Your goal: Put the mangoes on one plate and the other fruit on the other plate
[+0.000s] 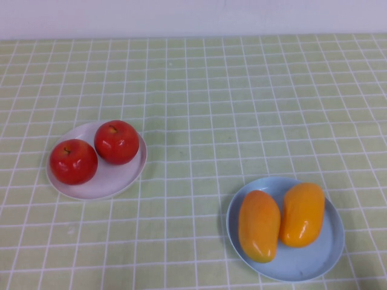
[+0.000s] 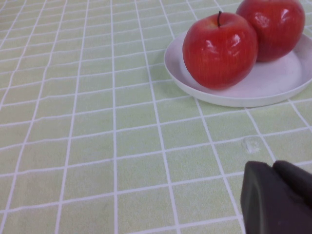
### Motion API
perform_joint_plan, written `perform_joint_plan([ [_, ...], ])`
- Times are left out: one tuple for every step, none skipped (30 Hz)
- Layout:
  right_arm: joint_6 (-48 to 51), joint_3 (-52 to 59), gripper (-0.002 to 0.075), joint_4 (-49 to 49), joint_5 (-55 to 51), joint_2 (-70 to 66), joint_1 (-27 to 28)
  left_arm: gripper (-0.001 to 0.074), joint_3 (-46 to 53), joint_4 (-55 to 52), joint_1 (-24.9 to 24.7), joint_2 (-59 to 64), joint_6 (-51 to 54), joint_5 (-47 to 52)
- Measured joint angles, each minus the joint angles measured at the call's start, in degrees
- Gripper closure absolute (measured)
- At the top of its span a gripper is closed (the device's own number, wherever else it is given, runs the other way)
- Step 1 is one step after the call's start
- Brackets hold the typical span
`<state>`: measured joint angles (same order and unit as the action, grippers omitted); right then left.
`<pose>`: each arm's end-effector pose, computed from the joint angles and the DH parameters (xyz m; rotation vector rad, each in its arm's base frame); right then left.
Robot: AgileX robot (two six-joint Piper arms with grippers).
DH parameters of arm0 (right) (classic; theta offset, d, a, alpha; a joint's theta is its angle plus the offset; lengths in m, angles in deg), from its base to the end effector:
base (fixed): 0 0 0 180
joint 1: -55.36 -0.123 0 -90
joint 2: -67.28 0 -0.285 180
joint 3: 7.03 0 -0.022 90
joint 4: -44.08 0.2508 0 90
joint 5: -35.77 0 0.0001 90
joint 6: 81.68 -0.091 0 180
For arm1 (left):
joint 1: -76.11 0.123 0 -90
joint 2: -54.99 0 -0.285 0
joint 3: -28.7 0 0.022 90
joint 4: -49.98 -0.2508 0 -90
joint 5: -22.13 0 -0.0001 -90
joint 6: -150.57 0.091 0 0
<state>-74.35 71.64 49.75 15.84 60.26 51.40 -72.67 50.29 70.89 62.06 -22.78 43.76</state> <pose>0.0528 0.0067 0.1742 -0.1193 1.8382 0.0550 0.0522 -0.0050 0.1716 0.1904 1.8636 0.0119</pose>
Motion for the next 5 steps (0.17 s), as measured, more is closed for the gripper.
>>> perform_joint_plan([
  [0.0,0.0,0.0741,0.0,0.0,0.0,0.0,0.0733,0.0,0.0,0.0,0.0,0.0,0.0],
  [0.0,0.0,0.0741,0.0,0.0,0.0,0.0,0.0733,0.0,0.0,0.0,0.0,0.0,0.0],
  [0.0,0.0,0.0741,0.0,0.0,0.0,0.0,0.0733,0.0,0.0,0.0,0.0,0.0,0.0],
  [0.0,0.0,0.0741,0.0,0.0,0.0,0.0,0.0733,0.0,0.0,0.0,0.0,0.0,0.0],
  [0.0,0.0,0.0741,0.0,0.0,0.0,0.0,0.0733,0.0,0.0,0.0,0.0,0.0,0.0],
])
